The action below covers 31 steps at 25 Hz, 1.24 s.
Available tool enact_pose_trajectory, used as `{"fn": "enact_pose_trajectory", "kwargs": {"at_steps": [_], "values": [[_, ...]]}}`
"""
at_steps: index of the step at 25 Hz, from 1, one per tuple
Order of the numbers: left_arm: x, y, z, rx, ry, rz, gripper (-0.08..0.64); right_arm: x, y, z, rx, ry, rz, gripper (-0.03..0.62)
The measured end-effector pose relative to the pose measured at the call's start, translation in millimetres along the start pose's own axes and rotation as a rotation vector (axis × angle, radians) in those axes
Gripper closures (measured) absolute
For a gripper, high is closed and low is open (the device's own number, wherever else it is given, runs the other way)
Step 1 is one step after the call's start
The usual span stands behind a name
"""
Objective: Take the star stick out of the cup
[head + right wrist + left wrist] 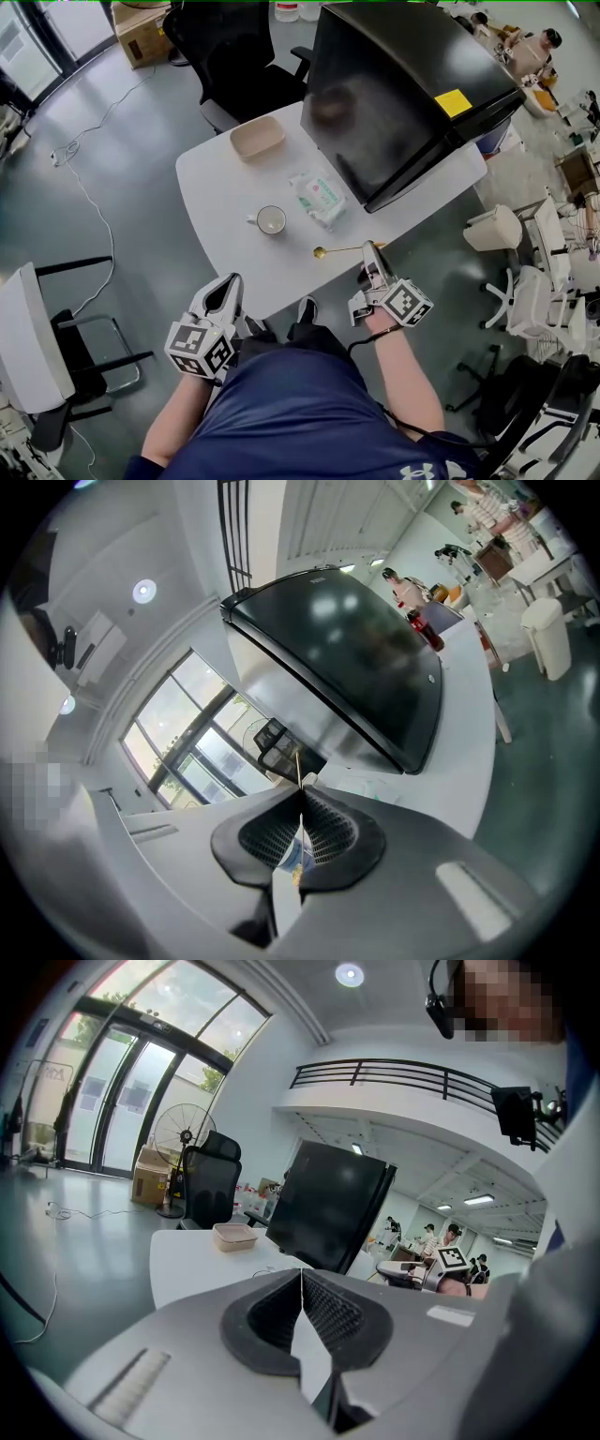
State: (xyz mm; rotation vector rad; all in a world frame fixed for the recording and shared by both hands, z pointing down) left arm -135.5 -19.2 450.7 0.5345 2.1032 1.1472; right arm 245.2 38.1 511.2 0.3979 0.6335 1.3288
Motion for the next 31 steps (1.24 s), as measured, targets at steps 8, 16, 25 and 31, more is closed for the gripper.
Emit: {"fn": "enact_pose_trajectory", "kwargs": {"at_steps": [8, 16, 25, 31], "values": [[-7.1, -1.6, -1.7, -0.006, 0.008, -0.002, 0.555, -7.0, -1.8, -10.7, 0.134, -0.020, -0.029, 0.580], [-9.1, -3.3, -1.7, -0.005, 0.011, -0.007, 0.555, -8.7, -3.0, -12.8, 0.139, -0.026, -0.040, 0.580], [-12.2, -3.3, -0.7, -0.005, 0.010, -0.008, 0.555, -11.3, -3.7, -12.7, 0.140, -0.033, -0.048, 0.580], [-13.8, -1.1, 1.6, -0.005, 0.011, -0.011, 0.555, -9.3, -4.6, -12.2, 0.143, -0.037, -0.048, 0.580]]}}
Point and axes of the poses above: the fingertips, and each gripper's own axes: x backward along the fingers, z to its right, y out of its underside, the point moved 10 cm from there along x, backward along the fingers, and after that the axes turned 1 degree about z, right-handed, at the moved point
